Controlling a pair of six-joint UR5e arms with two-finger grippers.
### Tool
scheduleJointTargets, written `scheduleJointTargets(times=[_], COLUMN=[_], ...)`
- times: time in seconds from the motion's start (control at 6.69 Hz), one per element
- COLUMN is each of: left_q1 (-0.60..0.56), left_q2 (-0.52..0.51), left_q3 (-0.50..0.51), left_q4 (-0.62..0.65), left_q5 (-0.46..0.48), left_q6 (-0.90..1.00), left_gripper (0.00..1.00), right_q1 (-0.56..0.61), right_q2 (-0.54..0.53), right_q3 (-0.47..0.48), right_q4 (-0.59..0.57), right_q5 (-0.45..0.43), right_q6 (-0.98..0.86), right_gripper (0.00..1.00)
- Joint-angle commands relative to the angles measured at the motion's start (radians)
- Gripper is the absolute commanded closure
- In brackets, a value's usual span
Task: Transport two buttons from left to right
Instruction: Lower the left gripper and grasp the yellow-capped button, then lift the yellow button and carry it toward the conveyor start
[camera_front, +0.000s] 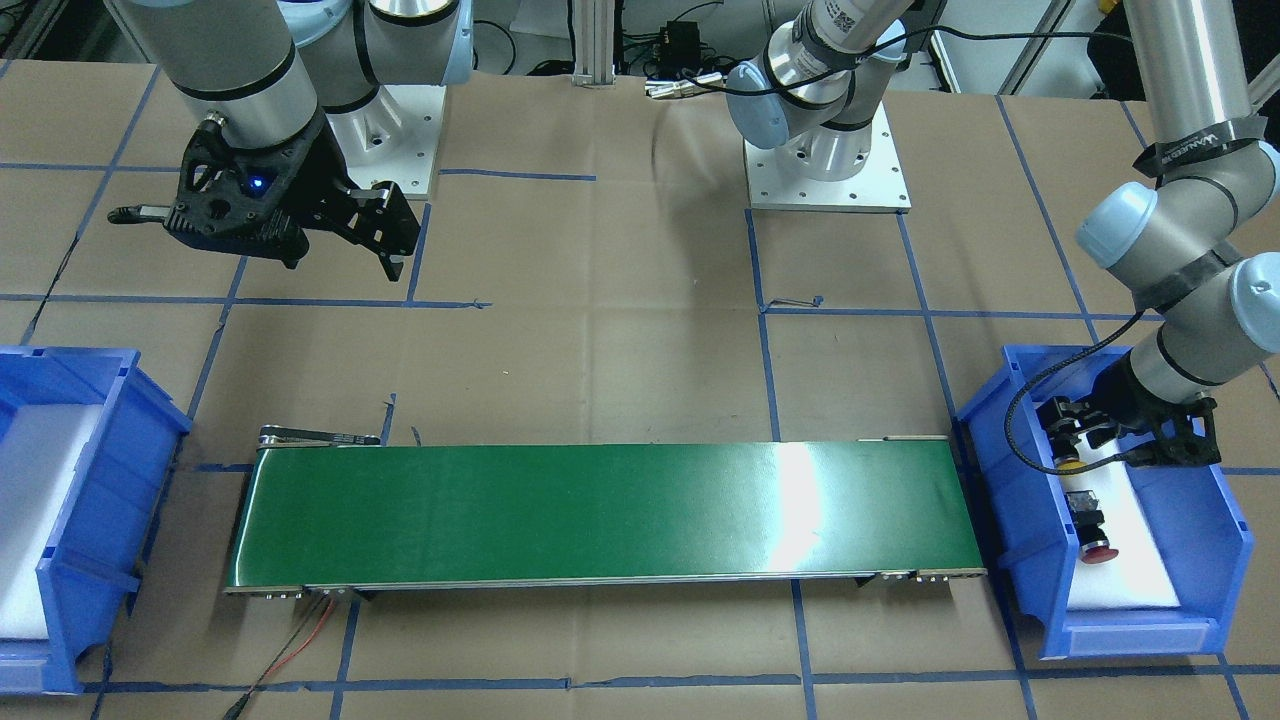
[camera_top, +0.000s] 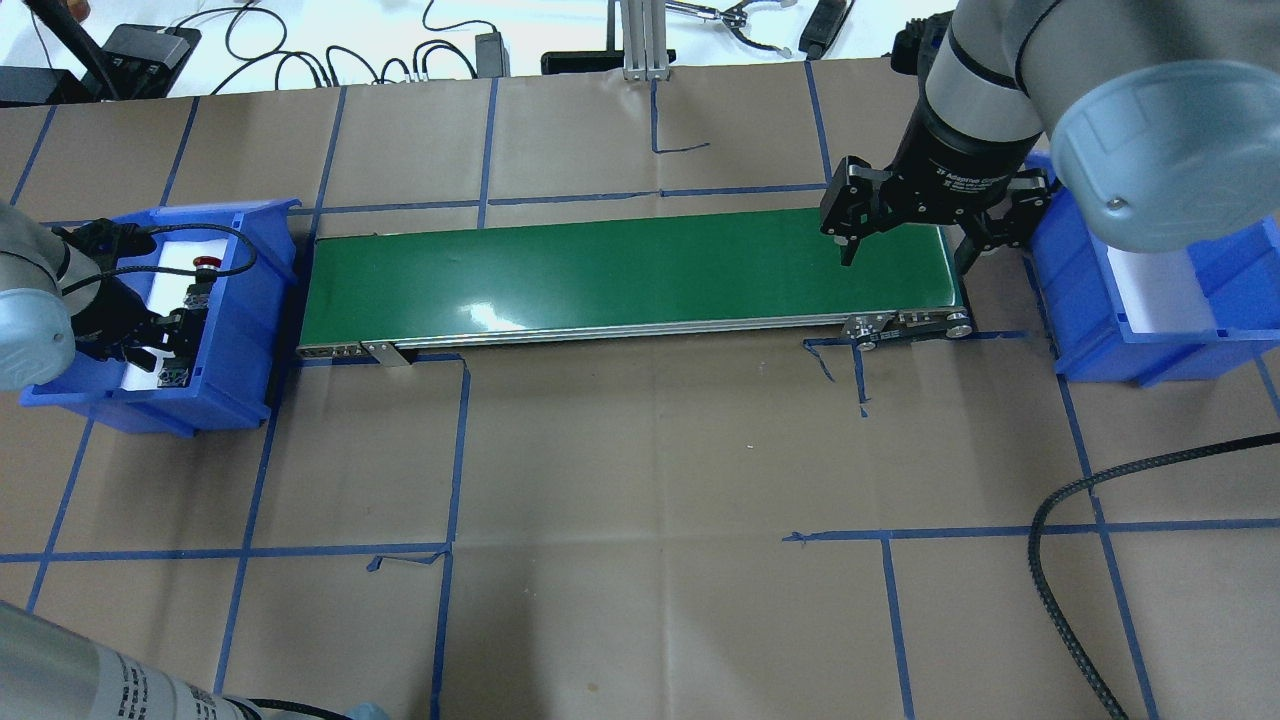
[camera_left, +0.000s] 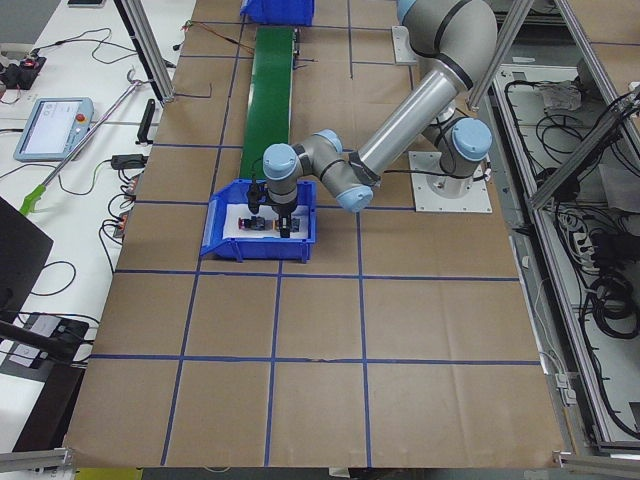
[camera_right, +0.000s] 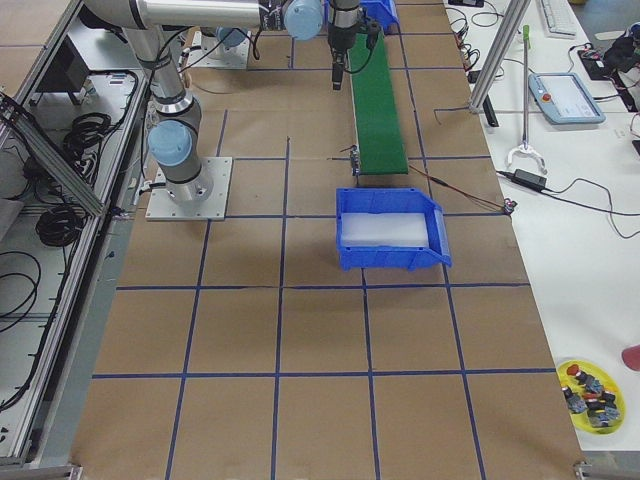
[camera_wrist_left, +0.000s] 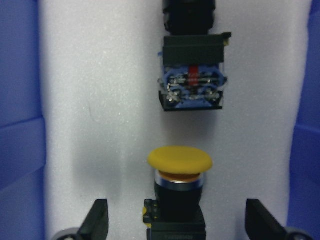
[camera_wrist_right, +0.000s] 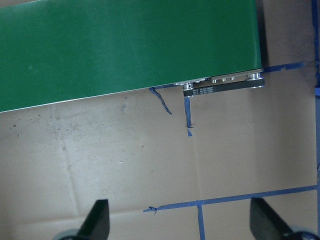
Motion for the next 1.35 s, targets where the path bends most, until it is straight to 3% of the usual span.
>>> scheduleJointTargets(times=[0.0,0.3,0.45,0.75,0.9,1.2], left_q1=[0.0,0.001,0.0,-0.002,-0.006,-0.046], left_q2=[-0.001,0.005,0.017,0.018,0.022,0.026], left_q3=[0.002,0.03,0.108,0.37,0.458,0.561], left_q4=[-0.007,-0.058,-0.129,-0.436,-0.532,-0.579], left_q5=[0.002,0.002,0.003,0.003,0.002,0.003], left_q6=[-0.001,-0.001,-0.001,-0.002,-0.004,-0.017], left_gripper=[0.84,0.97,0.97,0.97,0.98,0.98], right_q1=[-0.001,0.001,0.001,-0.001,-0.001,-0.001], right_q2=[-0.009,-0.021,-0.041,-0.047,-0.046,-0.043], right_q3=[-0.002,-0.002,-0.001,0.009,0.009,0.009], right_q4=[-0.021,-0.04,-0.038,-0.04,-0.04,-0.04], right_q5=[-0.01,-0.015,-0.015,-0.005,-0.001,-0.001], right_q6=[0.003,0.003,0.006,0.003,0.003,0.0], right_gripper=[0.0,0.0,0.0,0.0,0.0,0.0])
